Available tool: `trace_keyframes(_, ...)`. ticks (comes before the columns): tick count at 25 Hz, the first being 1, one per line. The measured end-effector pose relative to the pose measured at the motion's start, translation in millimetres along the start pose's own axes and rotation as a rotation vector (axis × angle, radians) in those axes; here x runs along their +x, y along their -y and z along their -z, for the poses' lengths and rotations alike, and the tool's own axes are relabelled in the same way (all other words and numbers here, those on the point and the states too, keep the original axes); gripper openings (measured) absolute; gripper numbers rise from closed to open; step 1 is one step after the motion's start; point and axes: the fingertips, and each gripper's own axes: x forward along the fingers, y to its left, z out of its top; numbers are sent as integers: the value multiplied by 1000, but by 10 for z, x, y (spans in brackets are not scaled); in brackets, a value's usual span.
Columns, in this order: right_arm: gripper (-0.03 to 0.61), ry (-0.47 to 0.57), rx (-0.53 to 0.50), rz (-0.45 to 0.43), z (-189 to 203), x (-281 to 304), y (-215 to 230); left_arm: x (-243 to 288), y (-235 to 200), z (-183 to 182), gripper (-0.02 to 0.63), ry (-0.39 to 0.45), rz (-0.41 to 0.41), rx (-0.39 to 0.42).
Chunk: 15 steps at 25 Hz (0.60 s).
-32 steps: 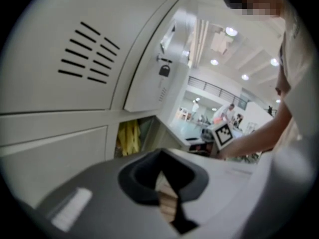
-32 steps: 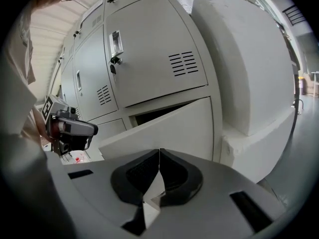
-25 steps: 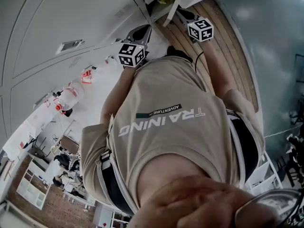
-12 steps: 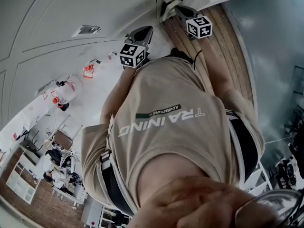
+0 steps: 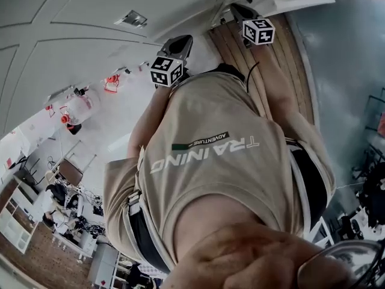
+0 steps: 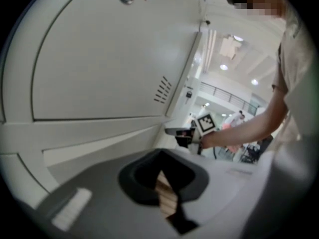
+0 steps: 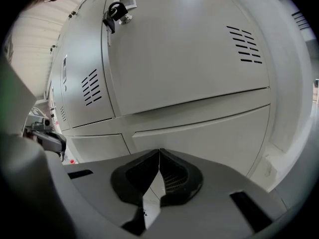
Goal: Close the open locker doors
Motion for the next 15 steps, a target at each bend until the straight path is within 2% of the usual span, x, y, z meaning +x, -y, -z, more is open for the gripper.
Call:
trace_keyframes(9,14,-7,12,67,-63,83,52,-310,-152,100,5,37,-56,-39)
trace_keyframes(15,14,11,50,133,-25,47,31,-480,-271,217,5,33,-67,-58)
